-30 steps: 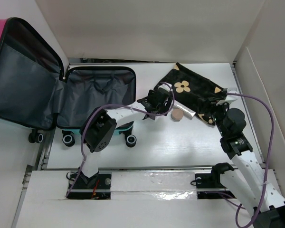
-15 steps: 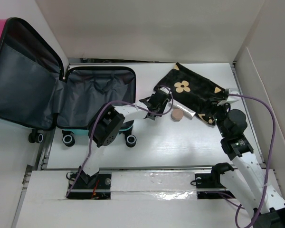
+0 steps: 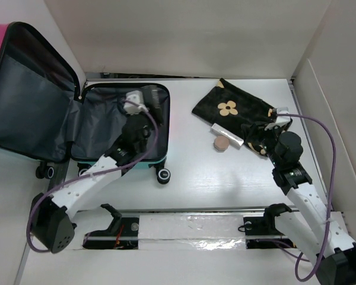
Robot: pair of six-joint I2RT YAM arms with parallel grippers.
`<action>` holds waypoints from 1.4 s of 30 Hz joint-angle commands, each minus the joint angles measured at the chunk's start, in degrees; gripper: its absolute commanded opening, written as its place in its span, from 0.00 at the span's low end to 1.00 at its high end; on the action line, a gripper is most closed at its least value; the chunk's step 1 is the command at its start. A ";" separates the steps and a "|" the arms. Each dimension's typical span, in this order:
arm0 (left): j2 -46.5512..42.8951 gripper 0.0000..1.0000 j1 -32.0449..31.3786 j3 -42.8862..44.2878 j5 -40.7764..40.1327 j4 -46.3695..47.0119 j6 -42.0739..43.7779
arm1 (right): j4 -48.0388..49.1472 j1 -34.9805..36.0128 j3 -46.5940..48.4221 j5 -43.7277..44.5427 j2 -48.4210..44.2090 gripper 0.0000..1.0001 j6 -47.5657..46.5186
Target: Pack the luggage
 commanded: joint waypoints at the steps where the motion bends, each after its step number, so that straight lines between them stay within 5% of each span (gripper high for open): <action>1: -3.34 0.28 8.04 -8.47 -3.72 2.56 -9.94 | 3.91 -0.29 1.33 -4.99 2.50 0.65 -1.43; 2: -3.89 0.47 10.08 -9.61 -0.31 2.56 -10.83 | 4.08 -0.29 1.51 -5.44 3.12 0.63 -1.71; 3: -4.24 0.55 11.67 -10.93 1.37 2.12 -11.45 | 4.35 -0.29 1.51 -5.18 3.91 0.57 -1.79; 4: -4.85 0.60 12.64 -11.21 2.61 1.51 -12.42 | 4.61 -0.29 1.42 -5.00 4.79 0.26 -1.71; 6: -5.47 0.72 12.65 -11.91 2.71 1.24 -12.60 | 3.30 0.24 2.64 -5.26 7.95 0.03 -1.97; 7: -6.52 0.75 12.65 -12.87 2.88 1.59 -13.04 | 1.90 0.24 3.52 -5.01 9.09 0.00 -3.36; 10: -8.89 0.79 12.65 -12.88 3.32 2.38 -13.04 | -2.15 2.69 5.46 -0.53 13.58 0.13 -4.52; 11: -9.68 0.79 12.65 -12.79 4.72 2.55 -12.95 | -2.07 3.40 5.20 0.35 14.72 0.43 -4.43; 13: -12.40 0.79 12.65 -14.10 6.74 4.04 -12.87 | -1.28 5.41 3.80 2.73 18.67 0.85 -3.91; 15: -13.90 0.75 11.43 -15.25 10.69 8.08 -12.08 | -1.71 6.48 3.70 4.83 23.66 0.99 -3.55; 21: -13.82 0.58 9.40 -16.65 23.17 12.56 -9.96 | -1.98 10.43 6.69 7.12 35.20 1.00 -3.20; 36: -14.00 0.59 8.79 -21.84 34.43 17.50 -5.83 | -0.13 12.02 14.59 13.89 52.69 0.98 0.14; 40: -16.54 0.59 8.26 -24.21 34.44 19.17 -5.66 | 0.04 13.34 16.71 16.53 55.59 0.85 0.93; 42: -17.51 0.59 7.74 -24.22 32.51 17.85 -5.48 | 1.80 14.65 16.19 17.14 55.78 0.62 1.28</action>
